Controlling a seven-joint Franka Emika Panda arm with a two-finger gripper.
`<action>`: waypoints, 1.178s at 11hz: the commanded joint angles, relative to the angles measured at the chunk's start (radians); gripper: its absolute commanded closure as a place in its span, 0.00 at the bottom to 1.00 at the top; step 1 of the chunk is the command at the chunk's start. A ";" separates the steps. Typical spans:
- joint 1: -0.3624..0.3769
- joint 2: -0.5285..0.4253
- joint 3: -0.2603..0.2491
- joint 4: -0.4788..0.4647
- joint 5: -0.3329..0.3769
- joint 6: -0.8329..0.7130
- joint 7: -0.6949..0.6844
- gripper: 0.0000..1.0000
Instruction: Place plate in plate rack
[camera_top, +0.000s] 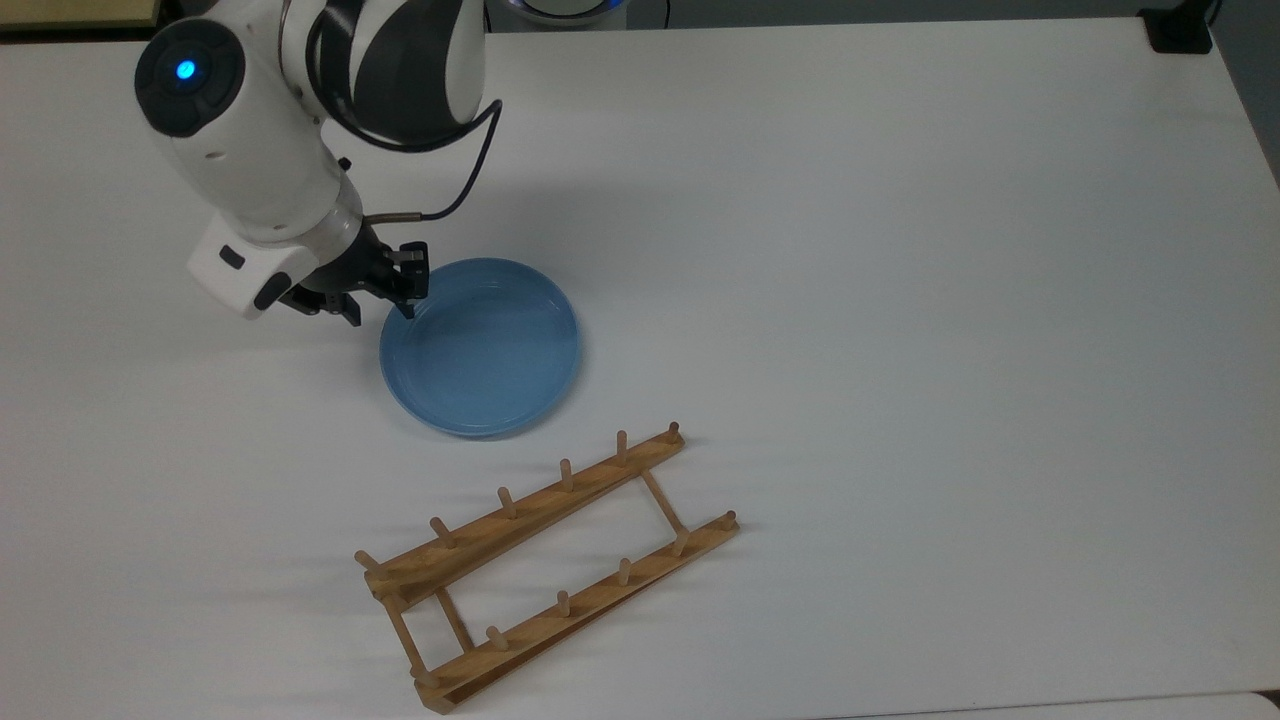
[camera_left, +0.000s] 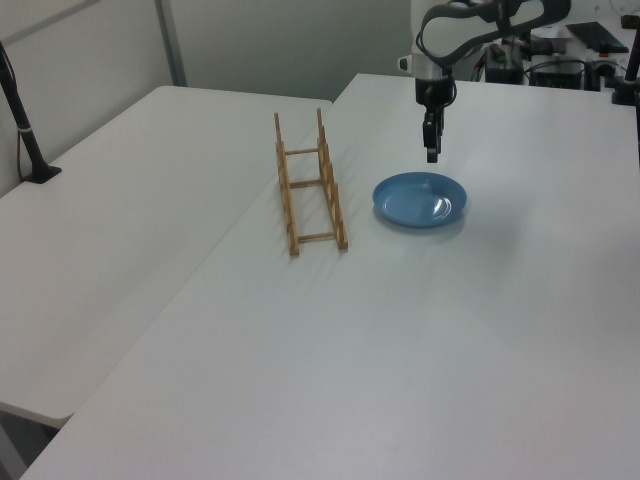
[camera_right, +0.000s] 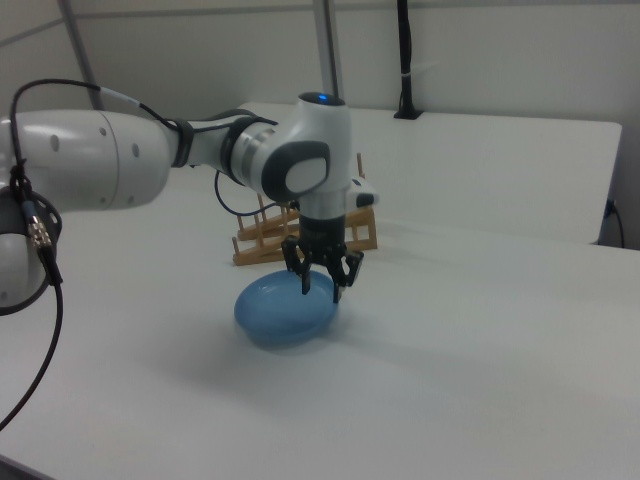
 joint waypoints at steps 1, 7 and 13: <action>-0.046 0.032 -0.010 0.001 0.133 -0.011 0.021 0.41; -0.063 0.083 -0.010 0.004 0.204 0.042 0.020 0.51; -0.051 0.101 0.001 0.004 0.211 0.125 0.021 1.00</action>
